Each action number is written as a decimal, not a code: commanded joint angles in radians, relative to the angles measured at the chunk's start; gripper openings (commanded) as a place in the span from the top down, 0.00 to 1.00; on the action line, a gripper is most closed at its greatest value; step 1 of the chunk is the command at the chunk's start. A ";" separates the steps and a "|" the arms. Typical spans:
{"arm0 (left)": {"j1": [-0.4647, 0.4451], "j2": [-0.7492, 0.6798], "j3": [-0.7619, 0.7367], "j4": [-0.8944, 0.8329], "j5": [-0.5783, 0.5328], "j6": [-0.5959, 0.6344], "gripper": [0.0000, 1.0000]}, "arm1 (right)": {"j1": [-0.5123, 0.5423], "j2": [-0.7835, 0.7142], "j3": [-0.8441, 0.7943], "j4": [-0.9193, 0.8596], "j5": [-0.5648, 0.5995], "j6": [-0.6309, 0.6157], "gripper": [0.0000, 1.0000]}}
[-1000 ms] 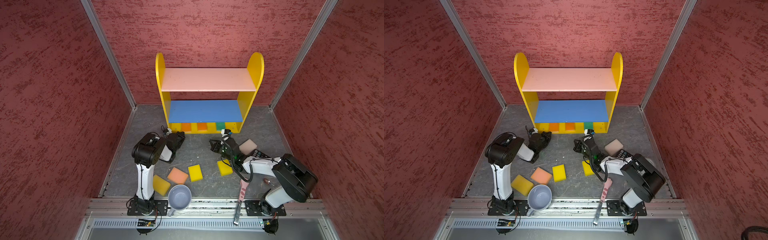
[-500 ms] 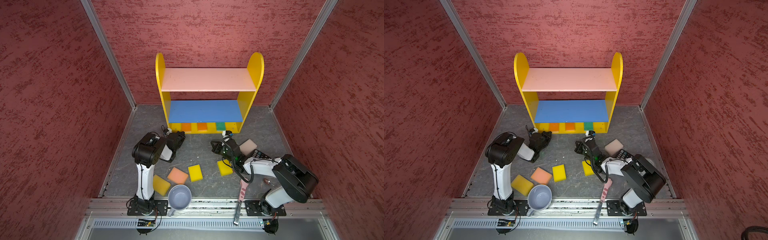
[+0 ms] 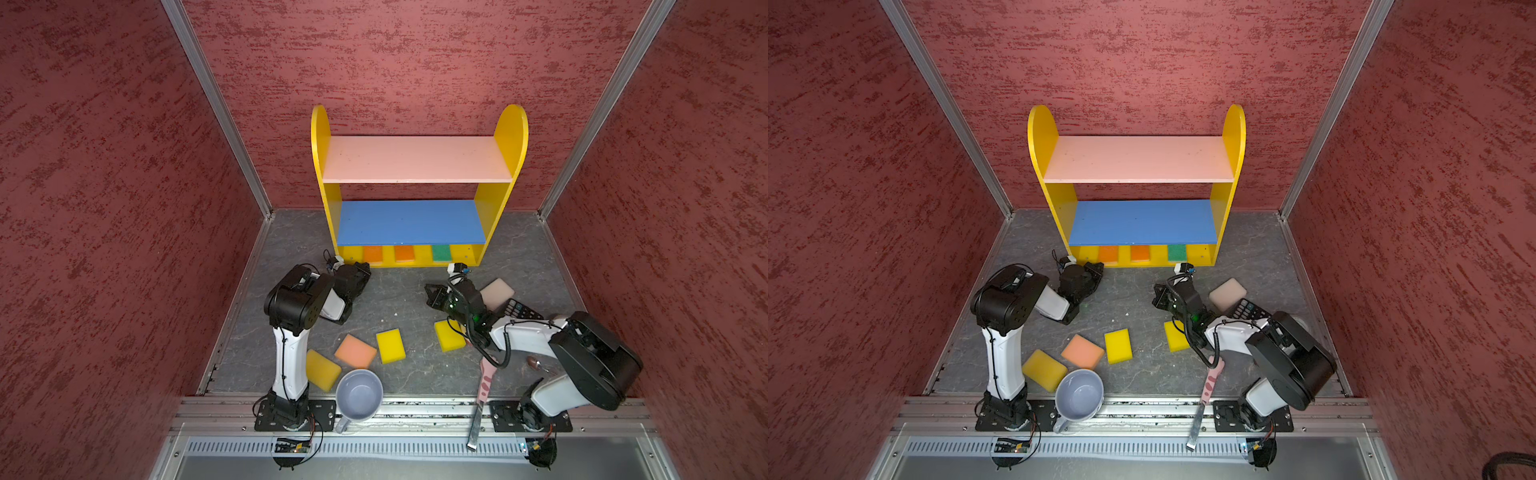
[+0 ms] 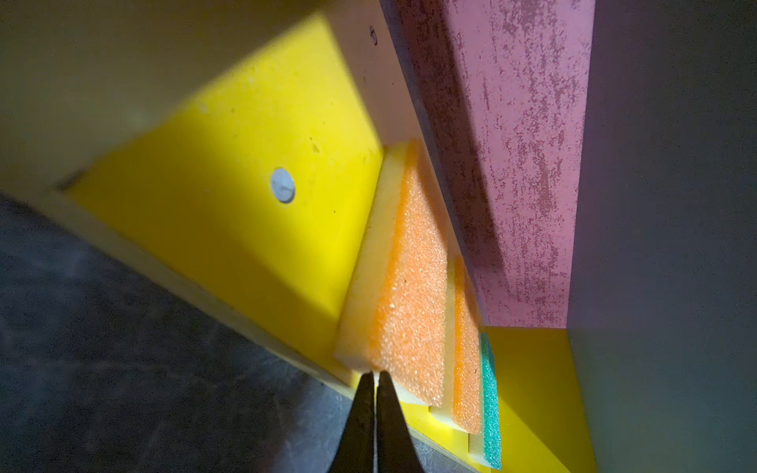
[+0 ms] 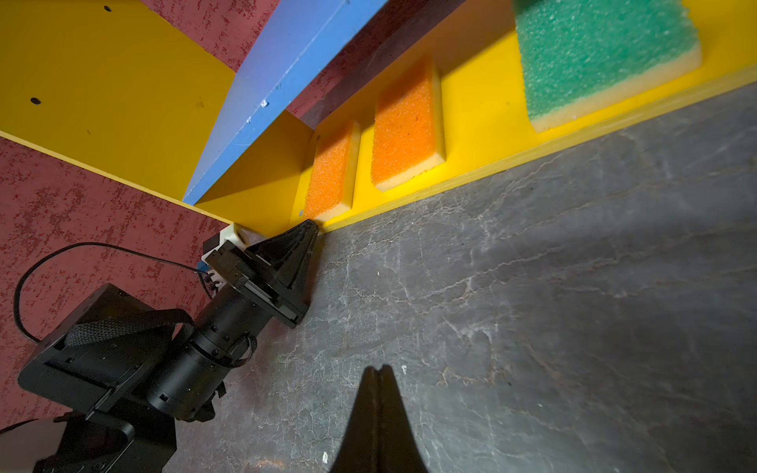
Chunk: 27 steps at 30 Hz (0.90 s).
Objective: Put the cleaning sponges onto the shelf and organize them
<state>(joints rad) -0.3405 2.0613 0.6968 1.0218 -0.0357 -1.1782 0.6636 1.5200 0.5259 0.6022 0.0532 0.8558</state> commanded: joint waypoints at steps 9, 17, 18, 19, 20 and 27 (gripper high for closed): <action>0.011 0.031 -0.001 -0.134 -0.029 0.012 0.83 | -0.009 0.000 -0.009 -0.005 0.001 0.006 1.00; 0.014 0.049 -0.010 -0.108 -0.033 -0.011 0.79 | -0.009 0.006 -0.008 -0.012 -0.006 0.007 1.00; 0.015 0.053 -0.013 -0.104 -0.036 -0.016 0.79 | -0.009 0.006 -0.011 -0.012 -0.006 0.009 1.00; 0.014 0.058 -0.013 -0.100 -0.037 -0.019 0.79 | -0.010 0.006 -0.012 -0.014 -0.006 0.010 1.00; 0.015 0.063 -0.016 -0.098 -0.038 -0.025 0.79 | -0.010 0.008 -0.013 -0.013 -0.006 0.010 1.00; 0.016 0.080 -0.037 -0.079 -0.073 -0.058 0.75 | -0.011 0.014 -0.017 -0.011 -0.012 0.012 1.00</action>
<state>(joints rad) -0.3386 2.0781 0.6891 1.0595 -0.0505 -1.2167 0.6601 1.5257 0.5220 0.5926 0.0467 0.8570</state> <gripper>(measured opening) 0.242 0.041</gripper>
